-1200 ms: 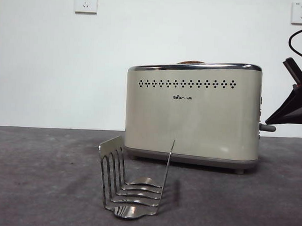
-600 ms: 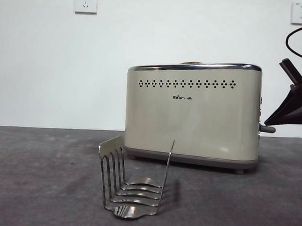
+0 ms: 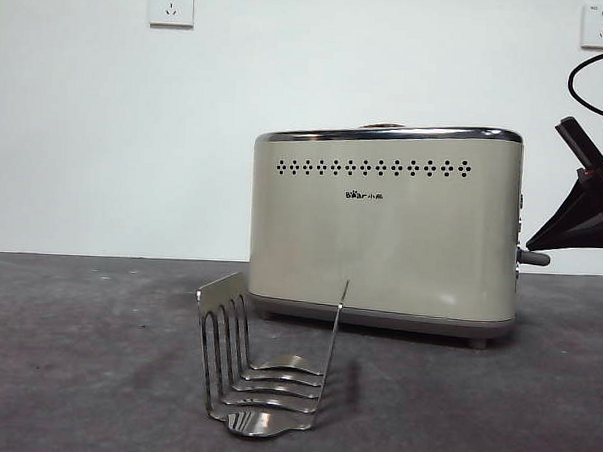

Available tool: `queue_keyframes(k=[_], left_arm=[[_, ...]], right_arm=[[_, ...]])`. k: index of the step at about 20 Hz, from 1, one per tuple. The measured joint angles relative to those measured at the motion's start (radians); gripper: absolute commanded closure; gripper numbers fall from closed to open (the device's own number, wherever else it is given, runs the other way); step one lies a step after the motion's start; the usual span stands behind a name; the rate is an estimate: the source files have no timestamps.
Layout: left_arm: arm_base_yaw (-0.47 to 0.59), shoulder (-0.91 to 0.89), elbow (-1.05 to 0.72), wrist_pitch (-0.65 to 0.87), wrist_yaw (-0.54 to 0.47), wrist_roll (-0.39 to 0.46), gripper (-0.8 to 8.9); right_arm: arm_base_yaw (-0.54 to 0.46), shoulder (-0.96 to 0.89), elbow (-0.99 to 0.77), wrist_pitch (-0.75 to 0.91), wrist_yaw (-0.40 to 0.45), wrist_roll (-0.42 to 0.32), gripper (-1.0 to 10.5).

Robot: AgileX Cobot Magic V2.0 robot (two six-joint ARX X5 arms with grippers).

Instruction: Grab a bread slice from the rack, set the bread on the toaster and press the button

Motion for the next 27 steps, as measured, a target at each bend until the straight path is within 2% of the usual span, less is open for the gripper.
queue_keyframes(k=[10, 19, 22, 27], left_arm=[[0.0, 0.0, 0.0, 0.0, 0.0, 0.0, 8.22], [0.0, 0.0, 0.0, 0.0, -0.005, 0.0, 8.22], [0.0, 0.0, 0.0, 0.0, -0.005, 0.0, 8.22], [0.0, 0.0, 0.0, 0.0, -0.005, 0.0, 8.21]], right_arm=[[0.009, 0.001, 0.069, -0.112, 0.009, 0.0, 9.5], [0.025, -0.171, 0.069, -0.142, 0.047, 0.0, 9.5], [0.025, -0.253, 0.08, -0.209, 0.063, -0.004, 9.5], [0.025, -0.399, 0.138, -0.394, 0.097, -0.067, 9.5]])
